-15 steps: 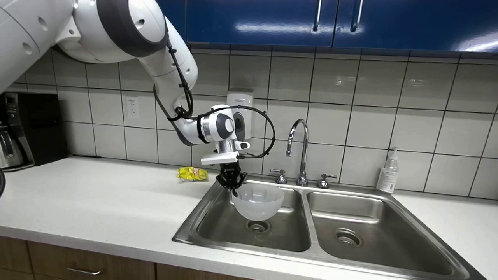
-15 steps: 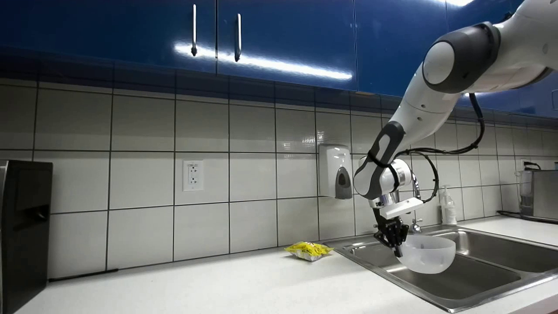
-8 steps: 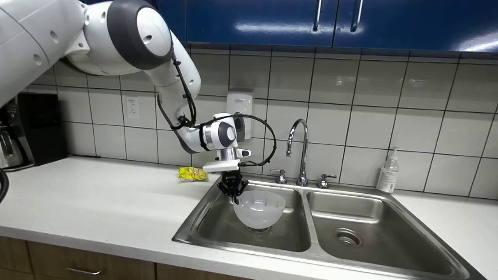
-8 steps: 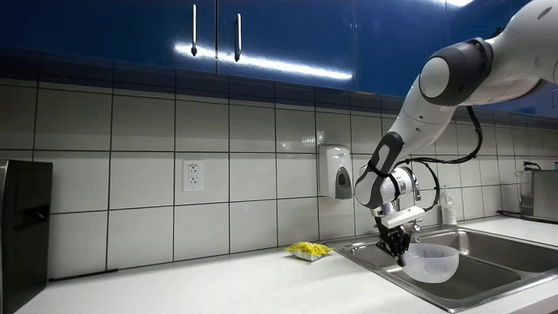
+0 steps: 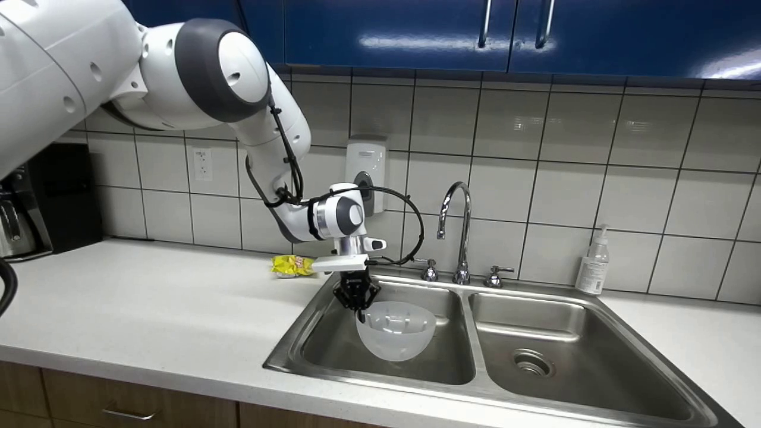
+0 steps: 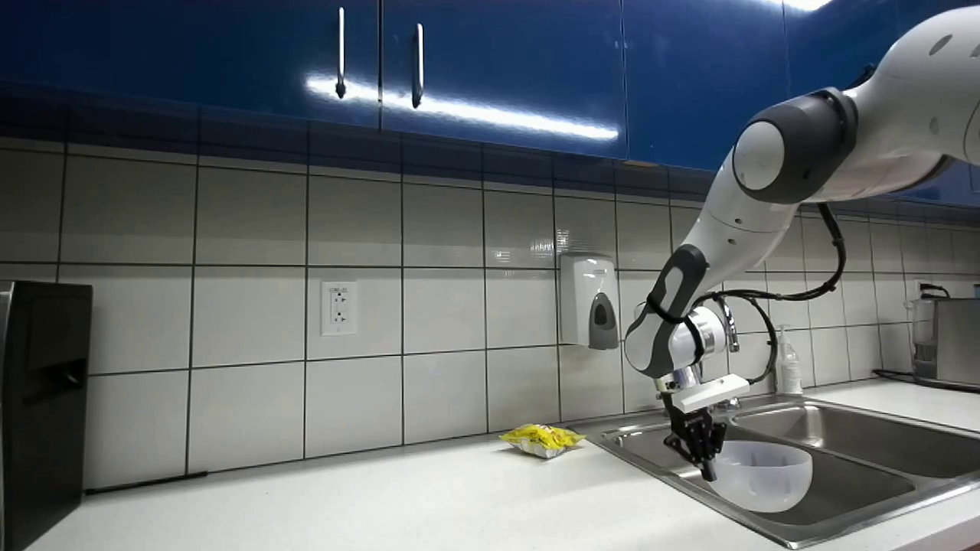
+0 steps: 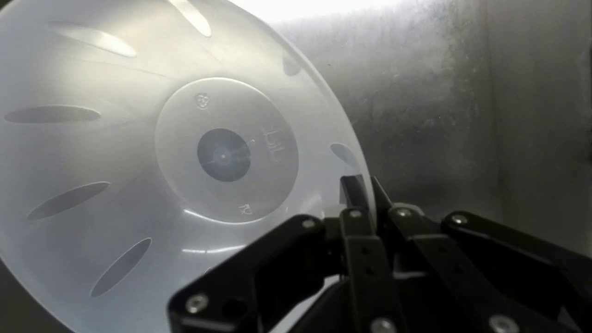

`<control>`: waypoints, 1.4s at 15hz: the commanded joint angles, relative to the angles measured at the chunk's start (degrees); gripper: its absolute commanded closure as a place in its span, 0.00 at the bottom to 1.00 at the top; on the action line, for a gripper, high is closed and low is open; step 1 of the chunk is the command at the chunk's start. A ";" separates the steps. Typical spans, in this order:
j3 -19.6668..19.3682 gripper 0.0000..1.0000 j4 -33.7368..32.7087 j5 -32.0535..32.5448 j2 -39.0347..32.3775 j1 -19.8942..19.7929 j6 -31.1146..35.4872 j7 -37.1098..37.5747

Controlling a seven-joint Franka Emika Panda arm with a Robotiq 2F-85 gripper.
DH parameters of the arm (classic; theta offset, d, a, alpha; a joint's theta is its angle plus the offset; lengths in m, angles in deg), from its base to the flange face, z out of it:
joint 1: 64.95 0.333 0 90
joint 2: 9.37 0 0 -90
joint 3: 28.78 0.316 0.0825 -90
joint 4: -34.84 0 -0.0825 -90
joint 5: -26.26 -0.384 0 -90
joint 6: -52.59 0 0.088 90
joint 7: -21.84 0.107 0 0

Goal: Put the bowl in the sink on the left.

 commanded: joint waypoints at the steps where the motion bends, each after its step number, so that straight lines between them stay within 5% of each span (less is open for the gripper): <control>1: 0.58 0.99 -3.08 -2.04 -1.71 -1.04 -1.16 -1.32; 18: 0.66 0.99 -7.40 -4.54 -6.11 -3.00 -0.59 -1.97; 19: 0.54 0.91 -7.47 -4.43 -6.12 -2.85 -0.74 -1.93; 20: 0.50 0.68 -7.48 -4.35 -6.11 -2.77 -0.60 -1.93; 21: 0.45 0.66 -7.60 -4.33 -6.15 -2.72 -0.66 -1.83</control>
